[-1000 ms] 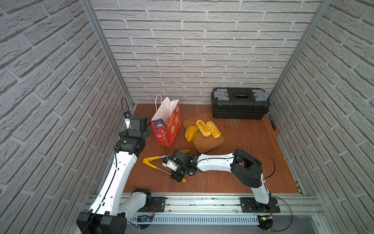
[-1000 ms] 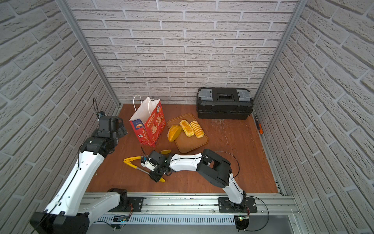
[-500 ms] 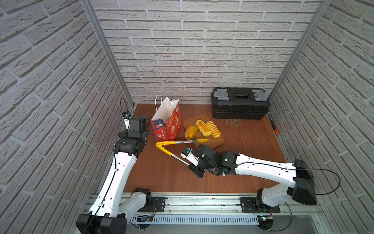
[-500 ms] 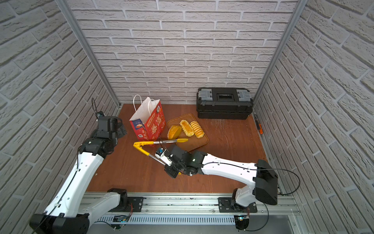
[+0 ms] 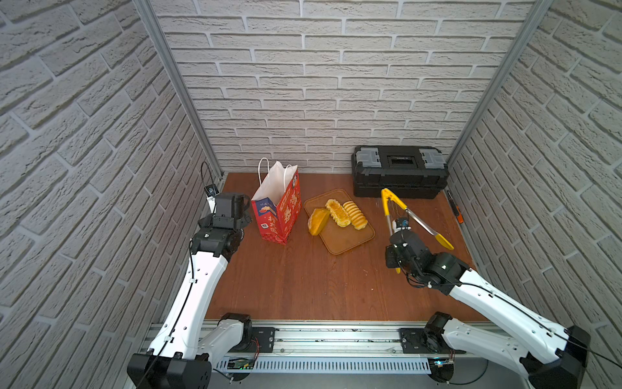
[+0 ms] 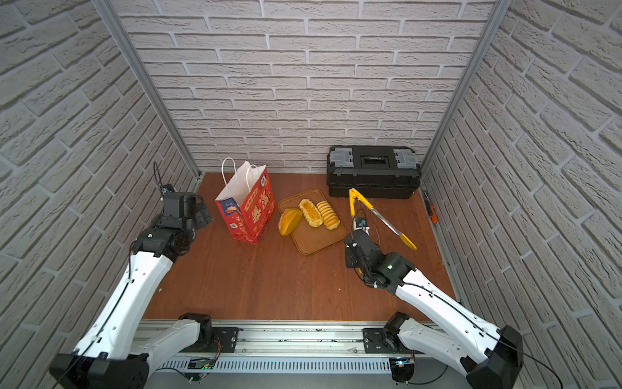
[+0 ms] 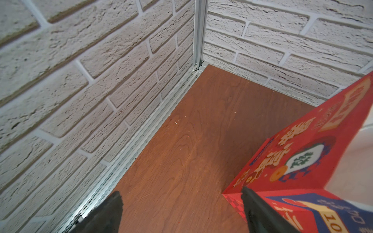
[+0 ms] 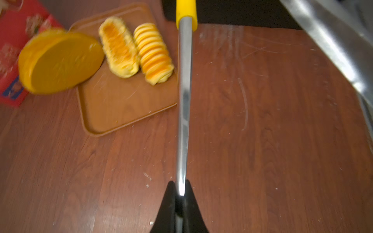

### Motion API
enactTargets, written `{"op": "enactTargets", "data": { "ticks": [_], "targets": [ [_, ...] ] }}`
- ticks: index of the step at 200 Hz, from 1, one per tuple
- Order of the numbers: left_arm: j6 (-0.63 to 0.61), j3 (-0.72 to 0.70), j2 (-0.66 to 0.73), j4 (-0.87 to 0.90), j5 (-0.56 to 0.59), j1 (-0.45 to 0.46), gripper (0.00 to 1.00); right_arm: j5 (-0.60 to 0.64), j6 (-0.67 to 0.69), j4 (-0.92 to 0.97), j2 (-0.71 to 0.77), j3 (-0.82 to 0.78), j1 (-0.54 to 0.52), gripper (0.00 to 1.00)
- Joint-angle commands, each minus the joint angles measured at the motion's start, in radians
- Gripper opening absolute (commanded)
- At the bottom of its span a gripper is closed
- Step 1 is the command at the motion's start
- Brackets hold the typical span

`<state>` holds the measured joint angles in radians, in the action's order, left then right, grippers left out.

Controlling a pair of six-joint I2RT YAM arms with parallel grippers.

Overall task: Pack bread into a paper bag
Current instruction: Place the clamp at the center of the board.

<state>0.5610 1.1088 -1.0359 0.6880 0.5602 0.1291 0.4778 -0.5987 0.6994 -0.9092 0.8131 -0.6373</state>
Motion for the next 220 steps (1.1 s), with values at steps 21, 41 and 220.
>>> {"op": "enactTargets", "data": {
  "ticks": [21,41,220],
  "targets": [
    [0.014,0.016,-0.013,-0.035,-0.019,-0.005,0.94,0.151,-0.382,-0.070,0.034,-0.081,0.071,0.02],
    [0.013,0.017,-0.019,-0.036,-0.020,-0.005,0.94,0.150,-0.507,-0.113,-0.030,-0.124,0.089,0.02],
    [-0.003,-0.001,-0.047,-0.051,-0.026,-0.009,0.94,0.256,-0.366,-0.290,-0.370,0.137,0.186,0.42]
  ]
}}
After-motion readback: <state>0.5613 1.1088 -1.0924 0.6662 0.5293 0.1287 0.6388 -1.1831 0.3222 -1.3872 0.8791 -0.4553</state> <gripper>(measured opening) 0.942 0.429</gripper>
